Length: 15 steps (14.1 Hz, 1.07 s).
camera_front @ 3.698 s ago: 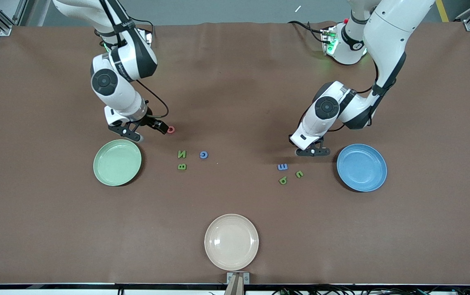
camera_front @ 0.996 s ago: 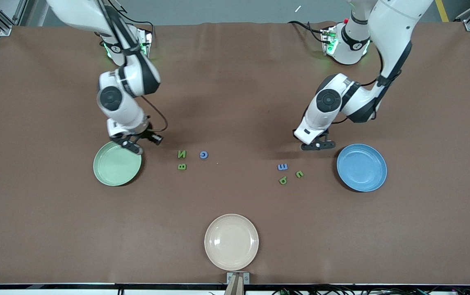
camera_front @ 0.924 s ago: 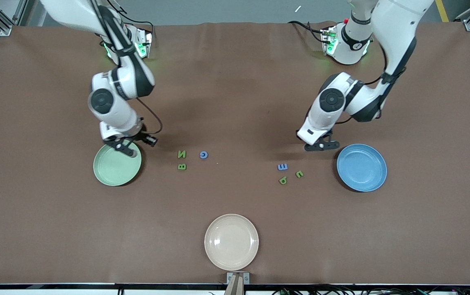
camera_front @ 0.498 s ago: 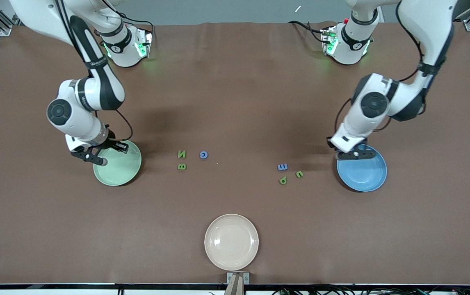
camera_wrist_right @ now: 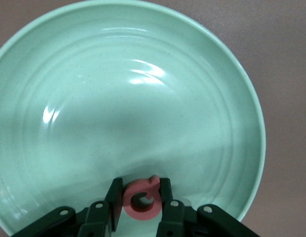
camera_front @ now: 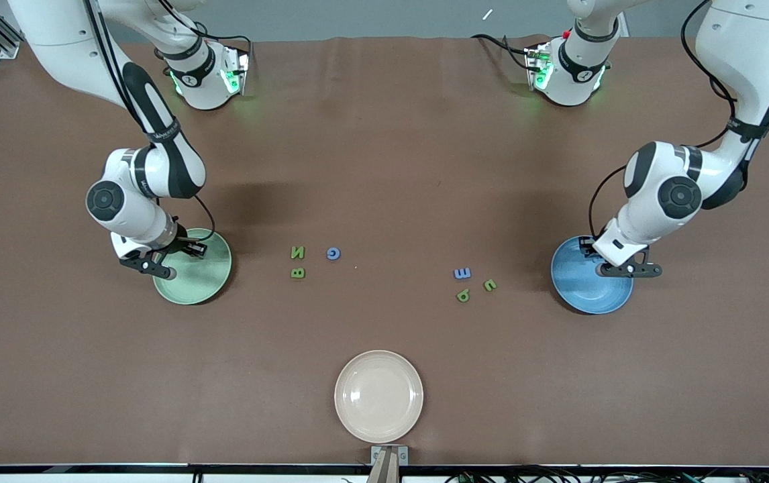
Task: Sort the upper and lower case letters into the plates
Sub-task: 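Drop the x into the blue plate while the right gripper drops Q in green plate, then reach the left gripper to the green u while the right gripper reaches the N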
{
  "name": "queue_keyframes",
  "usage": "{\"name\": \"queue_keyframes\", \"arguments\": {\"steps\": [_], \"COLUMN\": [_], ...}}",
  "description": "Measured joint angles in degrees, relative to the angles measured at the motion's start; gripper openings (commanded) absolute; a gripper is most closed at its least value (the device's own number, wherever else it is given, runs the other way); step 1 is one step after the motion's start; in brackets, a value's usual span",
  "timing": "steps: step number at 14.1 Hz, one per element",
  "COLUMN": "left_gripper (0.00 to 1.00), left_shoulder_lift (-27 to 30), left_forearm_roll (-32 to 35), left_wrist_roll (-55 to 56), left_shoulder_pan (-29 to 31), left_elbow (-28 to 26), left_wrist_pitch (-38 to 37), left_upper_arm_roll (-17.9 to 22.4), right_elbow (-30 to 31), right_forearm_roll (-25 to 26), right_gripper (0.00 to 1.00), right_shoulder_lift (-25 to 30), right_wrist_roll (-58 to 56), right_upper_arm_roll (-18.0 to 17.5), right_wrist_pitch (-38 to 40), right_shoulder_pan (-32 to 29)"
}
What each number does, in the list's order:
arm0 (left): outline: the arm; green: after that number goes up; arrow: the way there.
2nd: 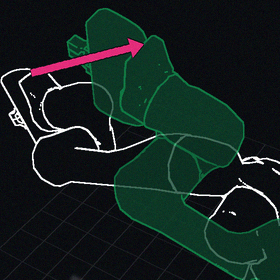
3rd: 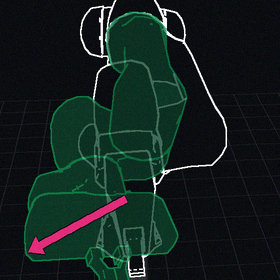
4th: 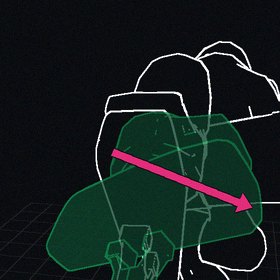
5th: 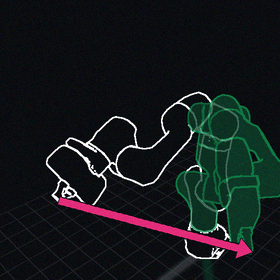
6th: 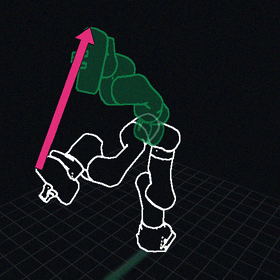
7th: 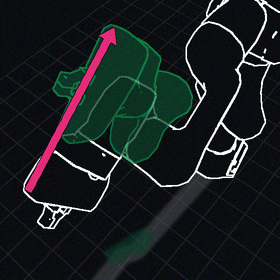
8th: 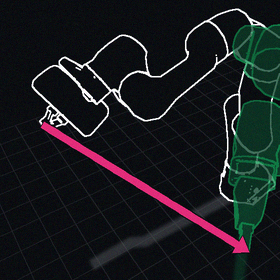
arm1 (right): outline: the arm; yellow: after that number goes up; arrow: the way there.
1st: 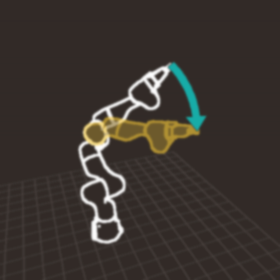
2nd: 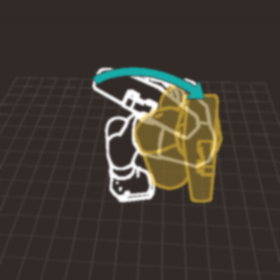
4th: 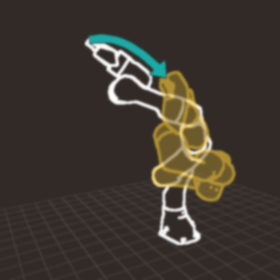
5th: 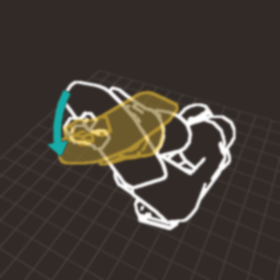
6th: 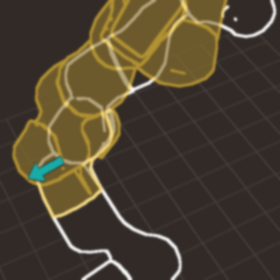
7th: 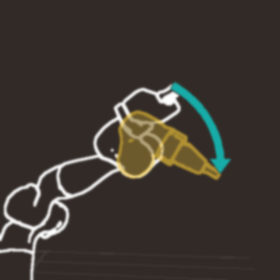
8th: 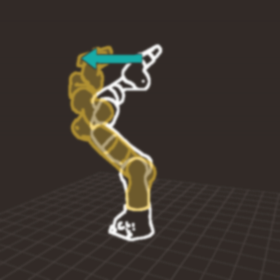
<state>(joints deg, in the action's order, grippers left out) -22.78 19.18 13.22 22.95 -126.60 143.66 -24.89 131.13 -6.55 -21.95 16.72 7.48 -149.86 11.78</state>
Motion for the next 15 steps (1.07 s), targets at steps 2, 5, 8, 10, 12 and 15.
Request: {"name": "queue_keyframes", "arguments": {"steps": [2,5,8,10,12,15], "left_gripper": [0.22,0.23,0.48,0.94,1.00,1.00], "left_shoulder_lift": [-1.54,-3.19,-3.86,-3.92,-3.90,-3.43], "left_forearm_roll": [2.89,5.38,6.12,6.30,6.34,6.34], "left_wrist_roll": [-0.21,-0.29,-0.32,-0.32,-0.32,-0.20], "left_shoulder_pan": [1.43,3.32,3.81,3.81,3.81,3.87], "left_elbow": [0.85,1.61,1.79,1.83,2.10,3.15], "left_wrist_pitch": [0.26,0.39,0.62,0.67,0.79,0.80], "left_upper_arm_roll": [0.07,0.10,0.10,0.04,-0.25,-2.57], "right_elbow": [-0.04,-0.10,-0.37,-1.61,-6.03,-15.83], "right_forearm_roll": [0.00,0.00,0.00,0.00,0.00,-0.03], "right_gripper": [0.04,0.30,1.00,1.00,1.00,1.00], "right_shoulder_lift": [0.08,0.08,0.08,0.22,0.98,2.49], "right_wrist_roll": [0.00,0.00,-0.02,-0.07,-0.04,0.06], "right_upper_arm_roll": [-0.08,-0.17,-0.18,-0.21,-0.28,-0.73], "right_wrist_pitch": [0.13,0.55,1.28,3.07,11.59,26.15], "right_shoulder_pan": [0.00,0.00,0.00,0.00,0.01,0.11]}}
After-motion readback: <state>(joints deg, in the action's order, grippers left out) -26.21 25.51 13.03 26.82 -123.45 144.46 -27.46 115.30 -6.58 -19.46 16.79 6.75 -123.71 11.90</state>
